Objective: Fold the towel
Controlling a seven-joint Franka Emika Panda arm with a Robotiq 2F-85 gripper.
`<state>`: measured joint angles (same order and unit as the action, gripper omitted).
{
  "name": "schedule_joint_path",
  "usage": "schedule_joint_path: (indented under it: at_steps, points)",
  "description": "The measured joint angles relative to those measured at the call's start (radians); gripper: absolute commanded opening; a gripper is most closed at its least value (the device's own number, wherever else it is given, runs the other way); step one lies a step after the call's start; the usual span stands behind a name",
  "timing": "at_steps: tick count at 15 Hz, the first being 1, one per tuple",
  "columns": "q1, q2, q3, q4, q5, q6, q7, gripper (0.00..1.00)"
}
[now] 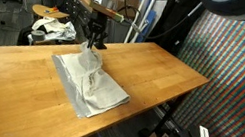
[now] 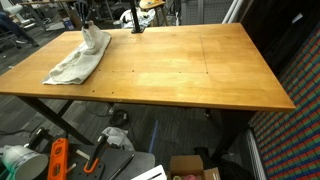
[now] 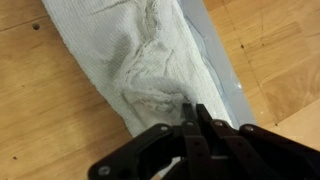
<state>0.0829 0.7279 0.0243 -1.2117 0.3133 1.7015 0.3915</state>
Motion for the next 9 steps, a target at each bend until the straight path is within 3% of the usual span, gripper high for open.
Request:
schedule_joint_path:
  at_steps: [9]
  points:
    - [0.064,0.000,0.000,0.002,-0.017,-0.053,0.135,0.10]
